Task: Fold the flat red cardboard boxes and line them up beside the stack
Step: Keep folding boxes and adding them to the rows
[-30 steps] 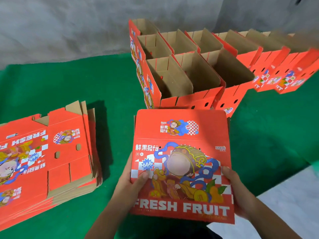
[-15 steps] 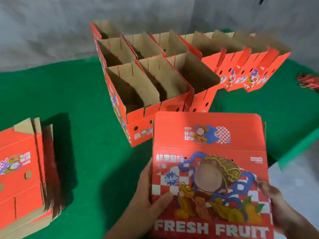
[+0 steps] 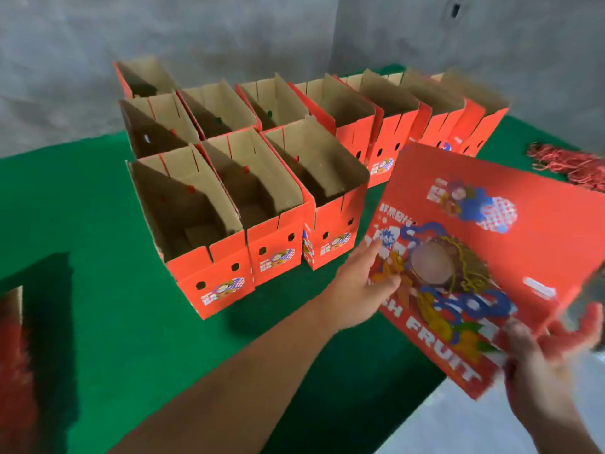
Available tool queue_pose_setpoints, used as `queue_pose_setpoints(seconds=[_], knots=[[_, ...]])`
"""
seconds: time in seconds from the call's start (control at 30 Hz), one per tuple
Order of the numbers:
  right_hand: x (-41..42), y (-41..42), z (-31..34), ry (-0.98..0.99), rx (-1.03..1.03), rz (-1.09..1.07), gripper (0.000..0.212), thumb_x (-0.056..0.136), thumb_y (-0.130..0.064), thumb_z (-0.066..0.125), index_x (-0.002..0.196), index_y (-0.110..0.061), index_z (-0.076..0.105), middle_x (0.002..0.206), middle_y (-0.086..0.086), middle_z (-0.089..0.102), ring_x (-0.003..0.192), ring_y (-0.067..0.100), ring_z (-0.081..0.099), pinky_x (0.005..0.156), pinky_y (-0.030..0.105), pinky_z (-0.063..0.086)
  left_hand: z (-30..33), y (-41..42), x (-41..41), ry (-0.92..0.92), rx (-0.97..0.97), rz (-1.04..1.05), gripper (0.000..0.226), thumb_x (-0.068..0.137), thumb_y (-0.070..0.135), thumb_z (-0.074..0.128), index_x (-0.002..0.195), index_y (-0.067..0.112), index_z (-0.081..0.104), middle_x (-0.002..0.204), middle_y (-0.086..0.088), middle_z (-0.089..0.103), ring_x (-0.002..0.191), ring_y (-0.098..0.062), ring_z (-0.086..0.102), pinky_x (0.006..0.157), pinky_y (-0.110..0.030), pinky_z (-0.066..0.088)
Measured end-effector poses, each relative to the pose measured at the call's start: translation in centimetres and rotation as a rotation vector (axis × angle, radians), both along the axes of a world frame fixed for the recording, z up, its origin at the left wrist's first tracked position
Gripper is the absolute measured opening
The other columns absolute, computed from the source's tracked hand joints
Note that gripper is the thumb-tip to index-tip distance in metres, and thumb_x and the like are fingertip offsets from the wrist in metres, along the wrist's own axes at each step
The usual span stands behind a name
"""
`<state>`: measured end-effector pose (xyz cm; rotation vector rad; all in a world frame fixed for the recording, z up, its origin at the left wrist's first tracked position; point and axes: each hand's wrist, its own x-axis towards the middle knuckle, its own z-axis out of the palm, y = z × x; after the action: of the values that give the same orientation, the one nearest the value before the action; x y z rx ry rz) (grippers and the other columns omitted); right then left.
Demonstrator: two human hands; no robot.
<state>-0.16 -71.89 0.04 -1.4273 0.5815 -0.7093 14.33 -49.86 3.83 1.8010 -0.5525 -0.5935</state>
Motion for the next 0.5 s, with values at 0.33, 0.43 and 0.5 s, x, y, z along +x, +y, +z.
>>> queue_pose_setpoints(seconds=[0.33, 0.43, 0.5], knots=[[17.0, -2.0, -2.1, 0.266, -0.492, -0.087, 0.141, 0.058, -0.067, 0.082, 0.163, -0.01, 0.008, 0.165, 0.012, 0.013, 0.151, 0.017, 0.018, 0.124, 0.025, 0.008, 2.6, -9.6, 6.1, 0.254, -0.151, -0.015, 0.086, 0.106, 0.042, 0.06, 0.168, 0.03, 0.003, 0.172, 0.006, 0.024, 0.157, -0.015, 0.025, 0.129, -0.042, 0.018], [20.6, -1.1, -3.4, 0.24, -0.477, 0.04, 0.126, 0.06, -0.053, 0.061, 0.161, -0.031, -0.012, 0.163, 0.013, -0.001, 0.151, 0.022, 0.012, 0.119, 0.033, 0.015, 1.1, -10.1, 8.2, 0.237, -0.122, 0.183, 0.077, 0.099, 0.011, 0.066, 0.161, 0.021, 0.022, 0.149, -0.004, 0.058, 0.136, -0.02, 0.056, 0.116, -0.034, 0.041], [22.1, -1.2, -4.4, 0.314, -0.443, 0.206, 0.132, 0.054, -0.057, 0.064, 0.156, -0.044, -0.019, 0.164, 0.003, -0.004, 0.152, 0.021, 0.022, 0.115, 0.035, 0.023, -0.4, -9.6, 9.4, 0.242, -0.038, 0.289, 0.052, 0.097, 0.009, 0.062, 0.143, 0.019, 0.042, 0.128, -0.008, 0.069, 0.11, -0.022, 0.065, 0.093, -0.032, 0.051]])
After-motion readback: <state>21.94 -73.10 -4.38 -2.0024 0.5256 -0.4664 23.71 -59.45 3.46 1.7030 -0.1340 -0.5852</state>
